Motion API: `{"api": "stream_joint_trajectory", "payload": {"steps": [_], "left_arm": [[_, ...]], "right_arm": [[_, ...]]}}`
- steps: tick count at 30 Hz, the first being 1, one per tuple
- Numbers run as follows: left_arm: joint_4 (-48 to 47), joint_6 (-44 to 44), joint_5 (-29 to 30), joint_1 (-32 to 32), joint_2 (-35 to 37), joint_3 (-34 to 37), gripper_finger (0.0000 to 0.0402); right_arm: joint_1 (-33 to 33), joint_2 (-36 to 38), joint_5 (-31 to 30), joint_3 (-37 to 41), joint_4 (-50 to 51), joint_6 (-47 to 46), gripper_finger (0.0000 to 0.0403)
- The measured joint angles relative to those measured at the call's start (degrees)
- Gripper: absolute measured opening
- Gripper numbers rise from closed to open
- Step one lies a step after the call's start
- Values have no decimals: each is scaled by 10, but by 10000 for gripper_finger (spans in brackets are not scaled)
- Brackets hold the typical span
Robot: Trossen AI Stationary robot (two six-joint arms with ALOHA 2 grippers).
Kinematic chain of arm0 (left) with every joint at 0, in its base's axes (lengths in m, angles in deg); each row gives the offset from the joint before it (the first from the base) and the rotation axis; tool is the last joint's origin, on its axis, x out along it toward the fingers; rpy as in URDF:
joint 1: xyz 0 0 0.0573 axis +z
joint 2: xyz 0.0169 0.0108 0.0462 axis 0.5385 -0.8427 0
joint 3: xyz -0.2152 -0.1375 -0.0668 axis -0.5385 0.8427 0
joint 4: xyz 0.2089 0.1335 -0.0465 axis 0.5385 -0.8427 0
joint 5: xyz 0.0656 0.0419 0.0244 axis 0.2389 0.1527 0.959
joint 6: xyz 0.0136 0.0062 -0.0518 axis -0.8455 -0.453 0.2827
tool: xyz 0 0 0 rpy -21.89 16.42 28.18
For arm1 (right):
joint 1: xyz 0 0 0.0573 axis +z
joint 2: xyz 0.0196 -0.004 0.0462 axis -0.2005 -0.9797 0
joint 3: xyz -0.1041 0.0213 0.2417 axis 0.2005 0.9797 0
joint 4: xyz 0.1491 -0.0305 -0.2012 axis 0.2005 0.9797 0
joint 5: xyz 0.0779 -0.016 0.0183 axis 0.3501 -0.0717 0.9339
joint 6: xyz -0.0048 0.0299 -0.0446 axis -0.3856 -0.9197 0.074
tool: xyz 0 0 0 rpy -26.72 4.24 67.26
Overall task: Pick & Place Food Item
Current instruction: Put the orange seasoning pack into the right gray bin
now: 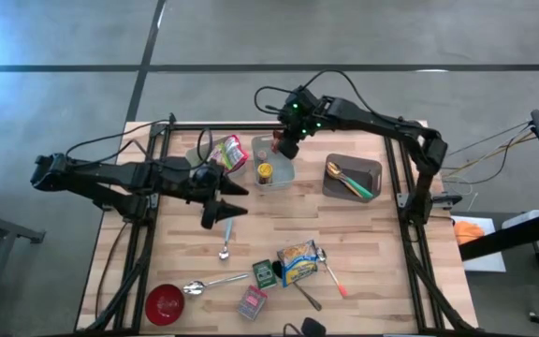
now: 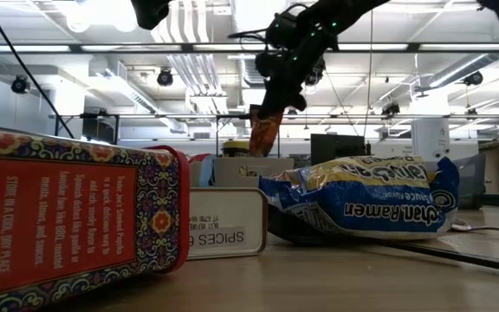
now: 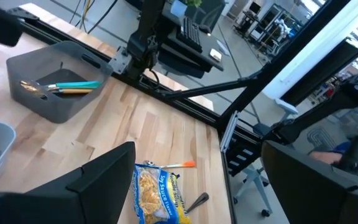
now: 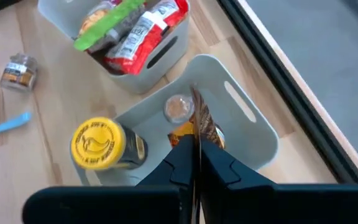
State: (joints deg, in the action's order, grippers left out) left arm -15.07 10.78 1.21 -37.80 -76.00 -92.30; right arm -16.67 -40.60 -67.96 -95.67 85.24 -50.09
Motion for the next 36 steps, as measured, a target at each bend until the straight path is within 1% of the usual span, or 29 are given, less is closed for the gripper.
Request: {"api": "stream_joint_trajectory", "payload": {"steps": [6, 13, 16, 19, 30, 36], "left_arm": [[3, 2, 0, 9, 0, -1, 353], [-18, 21, 0, 9, 0, 0, 353], [-36, 29, 0, 9, 0, 0, 353], [-50, 32, 0, 8, 0, 0, 353], [-61, 34, 0, 8, 1, 0, 353], [-60, 20, -27, 2, 5, -1, 353]], "right_arm": [[1, -58, 4, -74, 64, 8, 8], [1, -140, -1, -172, 156, 71, 8], [10, -173, -32, -207, 184, 98, 8], [16, -185, -54, -225, 187, 119, 8], [11, -187, -72, -210, 186, 123, 8], [14, -187, -71, -184, 188, 121, 8]]}}
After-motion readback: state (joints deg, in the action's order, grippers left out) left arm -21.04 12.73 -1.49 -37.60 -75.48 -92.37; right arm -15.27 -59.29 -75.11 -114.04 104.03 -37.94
